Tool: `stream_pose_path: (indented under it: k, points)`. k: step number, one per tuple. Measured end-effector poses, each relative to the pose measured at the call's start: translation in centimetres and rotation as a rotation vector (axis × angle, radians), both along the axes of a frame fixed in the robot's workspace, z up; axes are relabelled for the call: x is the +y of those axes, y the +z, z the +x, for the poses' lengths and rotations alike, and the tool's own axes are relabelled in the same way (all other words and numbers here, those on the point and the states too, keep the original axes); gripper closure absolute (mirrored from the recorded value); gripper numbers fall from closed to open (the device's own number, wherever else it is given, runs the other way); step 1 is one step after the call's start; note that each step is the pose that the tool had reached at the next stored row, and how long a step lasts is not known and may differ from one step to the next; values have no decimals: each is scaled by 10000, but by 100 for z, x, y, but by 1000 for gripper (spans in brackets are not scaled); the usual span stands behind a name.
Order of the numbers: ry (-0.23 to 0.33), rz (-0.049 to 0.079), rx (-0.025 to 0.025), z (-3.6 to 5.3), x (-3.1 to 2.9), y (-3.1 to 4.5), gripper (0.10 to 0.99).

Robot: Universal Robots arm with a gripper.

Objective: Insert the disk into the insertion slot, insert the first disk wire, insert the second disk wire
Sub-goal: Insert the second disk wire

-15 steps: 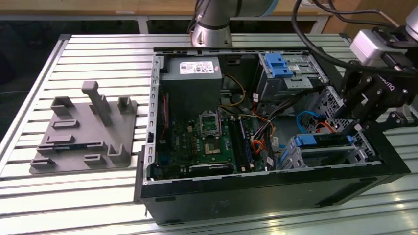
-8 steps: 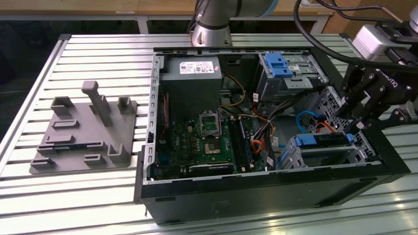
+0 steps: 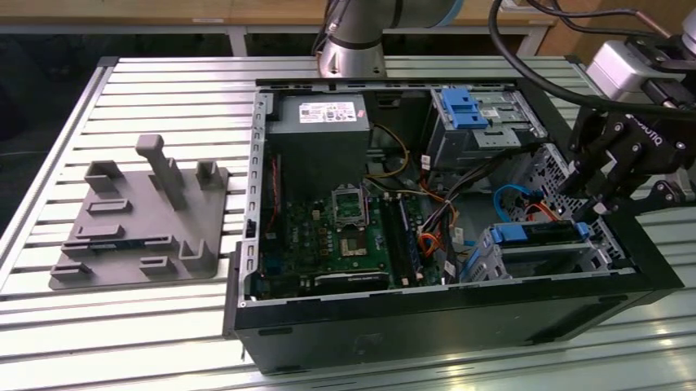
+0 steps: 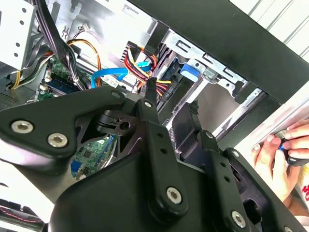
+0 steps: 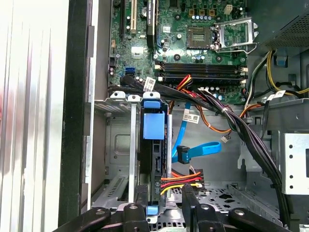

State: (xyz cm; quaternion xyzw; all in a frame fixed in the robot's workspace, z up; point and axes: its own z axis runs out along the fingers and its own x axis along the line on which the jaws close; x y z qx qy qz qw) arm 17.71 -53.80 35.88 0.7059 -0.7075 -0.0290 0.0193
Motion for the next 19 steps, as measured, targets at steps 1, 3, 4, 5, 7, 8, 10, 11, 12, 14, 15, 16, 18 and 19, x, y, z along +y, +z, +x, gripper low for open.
stream_pose_path:
  k: [1, 3, 4, 5, 7, 8, 10, 11, 12, 14, 15, 16, 18, 19]
  points:
    - [3, -2, 2, 0, 0, 1, 671]
    - [19, -5, 5, 0, 23, 5, 671]
    - [23, -5, 5, 0, 51, 7, 671]
    - [25, -10, 5, 0, 85, 12, 671]
    - [26, -12, 5, 0, 160, 21, 671]
    - [26, -16, 5, -1, 198, 25, 671]
    - [25, -51, 6, -36, 234, 27, 671]
    - [26, -86, 6, -67, 238, 26, 671]
    - [27, -120, 5, -100, 239, 27, 671]
    - [32, -170, 5, -160, 241, 27, 671]
    - [37, -195, 5, -183, 241, 27, 671]
    - [49, -224, 5, -203, 243, 27, 671]
    - [117, -302, 5, -229, 244, 27, 671]
    - [173, -348, 4, -239, 244, 27, 671]
